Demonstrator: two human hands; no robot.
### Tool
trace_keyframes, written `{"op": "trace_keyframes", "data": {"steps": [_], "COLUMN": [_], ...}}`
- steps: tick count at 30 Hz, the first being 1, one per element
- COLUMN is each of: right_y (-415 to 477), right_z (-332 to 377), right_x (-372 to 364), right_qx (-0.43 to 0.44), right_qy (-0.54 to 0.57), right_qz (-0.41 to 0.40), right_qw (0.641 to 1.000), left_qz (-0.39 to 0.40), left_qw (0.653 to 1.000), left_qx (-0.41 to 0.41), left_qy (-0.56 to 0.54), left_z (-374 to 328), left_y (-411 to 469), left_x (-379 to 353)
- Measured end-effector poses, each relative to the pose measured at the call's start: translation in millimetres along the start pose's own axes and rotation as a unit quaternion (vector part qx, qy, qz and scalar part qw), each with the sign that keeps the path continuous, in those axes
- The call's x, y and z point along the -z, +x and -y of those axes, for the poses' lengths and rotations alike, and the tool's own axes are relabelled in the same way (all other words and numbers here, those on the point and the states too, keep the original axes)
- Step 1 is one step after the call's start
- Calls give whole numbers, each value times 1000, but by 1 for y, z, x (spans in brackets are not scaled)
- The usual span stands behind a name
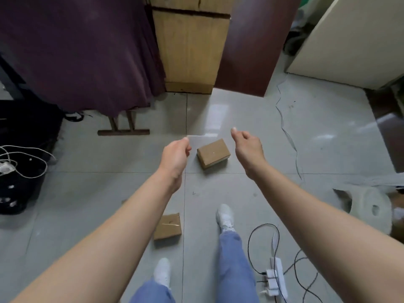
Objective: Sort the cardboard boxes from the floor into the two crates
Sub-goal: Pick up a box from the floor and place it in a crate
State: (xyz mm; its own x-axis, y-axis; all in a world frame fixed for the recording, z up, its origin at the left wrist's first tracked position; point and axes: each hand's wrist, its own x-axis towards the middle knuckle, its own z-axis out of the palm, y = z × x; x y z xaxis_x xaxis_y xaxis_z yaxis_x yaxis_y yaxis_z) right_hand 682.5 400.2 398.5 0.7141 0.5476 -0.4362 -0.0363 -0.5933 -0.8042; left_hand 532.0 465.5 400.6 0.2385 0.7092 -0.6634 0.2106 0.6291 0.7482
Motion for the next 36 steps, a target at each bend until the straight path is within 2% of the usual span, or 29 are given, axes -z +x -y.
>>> {"op": "trace_keyframes", "data": {"steps": [5, 10, 17, 19, 24, 28, 32, 36], "right_y": [145, 261, 373, 394, 432, 434, 410, 360], "right_z": [-69, -155, -275, -304, -357, -374, -356, -309], "right_x": [-40, -73, -114, -124, -141, -151, -157, -148], "right_qx": [-26, -4, -53, -71, -136, -170, -165, -155], "right_qy": [-88, -203, -231, -232, -219, -172, -151, -138], "right_qz": [63, 109, 131, 132, 148, 134, 86, 56], "right_qw": [994, 973, 963, 961, 955, 961, 971, 977], "left_qz": [-49, -74, -104, -83, -20, -33, -71, -135], "left_qw": [997, 992, 981, 979, 976, 972, 981, 979], "left_qx": [59, 103, 146, 175, 216, 214, 178, 152], "left_qy": [8, 17, 70, 62, -15, -87, -31, 25], "left_z": [59, 136, 239, 268, 319, 326, 311, 270], "left_y": [139, 258, 381, 406, 449, 456, 442, 403], "left_x": [-56, -97, -127, -134, -143, -143, -129, -105]}}
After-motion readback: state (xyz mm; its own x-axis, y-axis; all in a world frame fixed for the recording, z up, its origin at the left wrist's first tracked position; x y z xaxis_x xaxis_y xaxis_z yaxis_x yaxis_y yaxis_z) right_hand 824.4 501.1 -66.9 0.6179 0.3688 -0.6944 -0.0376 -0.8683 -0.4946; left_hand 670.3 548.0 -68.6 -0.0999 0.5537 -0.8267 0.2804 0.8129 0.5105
